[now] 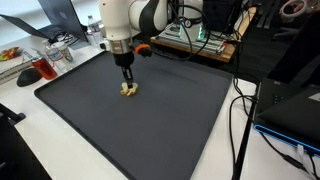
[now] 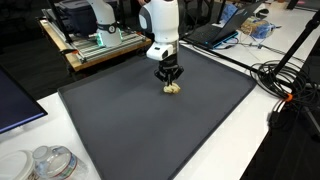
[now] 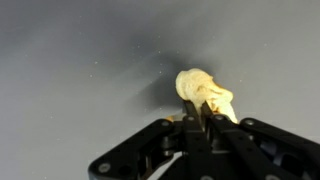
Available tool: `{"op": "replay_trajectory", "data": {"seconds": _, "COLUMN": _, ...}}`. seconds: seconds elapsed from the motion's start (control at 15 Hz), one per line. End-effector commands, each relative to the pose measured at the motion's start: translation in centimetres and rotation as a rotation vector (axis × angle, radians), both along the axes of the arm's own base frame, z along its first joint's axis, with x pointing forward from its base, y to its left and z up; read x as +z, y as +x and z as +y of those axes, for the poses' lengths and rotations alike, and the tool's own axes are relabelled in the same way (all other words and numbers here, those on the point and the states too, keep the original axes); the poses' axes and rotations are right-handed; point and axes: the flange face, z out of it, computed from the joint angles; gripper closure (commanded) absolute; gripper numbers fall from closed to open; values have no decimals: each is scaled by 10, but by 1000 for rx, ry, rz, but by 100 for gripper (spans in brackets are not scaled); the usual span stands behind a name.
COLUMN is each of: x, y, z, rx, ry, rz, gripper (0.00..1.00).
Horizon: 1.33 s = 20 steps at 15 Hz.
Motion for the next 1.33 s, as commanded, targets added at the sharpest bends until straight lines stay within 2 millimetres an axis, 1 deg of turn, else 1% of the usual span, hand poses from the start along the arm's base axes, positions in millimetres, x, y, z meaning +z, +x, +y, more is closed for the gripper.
{"op": "replay_trajectory", "data": {"seconds": 0.0, "x": 13, "y": 2, "z": 6, "rx": 37, "ry": -17, "rz": 24, "gripper": 98}}
{"op": "replay_trajectory", "data": {"seconds": 0.4, "x": 14, "y": 3, "z": 14, "rx": 97, "ry": -8, "rz": 40, "gripper": 98}}
{"op": "replay_trajectory", "data": {"seconds": 0.47, "x": 15, "y": 3, "z": 16, "rx": 128, "ry": -13, "rz": 34, "gripper": 98}}
{"op": "replay_trajectory", "data": {"seconds": 0.67, "x": 22, "y": 0, "z": 18, "rx": 290, "ry": -24, "rz": 8, "gripper": 98}}
{"op": "replay_trajectory", "data": {"seconds": 0.87, "x": 29, "y": -2, "z": 10, "rx": 425, "ry": -42, "rz": 4, "gripper": 98}}
{"op": "replay_trajectory", "data": {"seconds": 1.0, "x": 30, "y": -2, "z": 6, "rx": 488, "ry": -45, "rz": 12, "gripper": 98}}
{"op": "replay_trajectory", "data": {"seconds": 1.13, "x": 28, "y": 0, "z": 3, "rx": 539, "ry": -49, "rz": 28, "gripper": 98}}
{"op": "replay_trajectory", "data": {"seconds": 1.27, "x": 22, "y": 1, "z": 2, "rx": 578, "ry": -45, "rz": 49, "gripper": 98}}
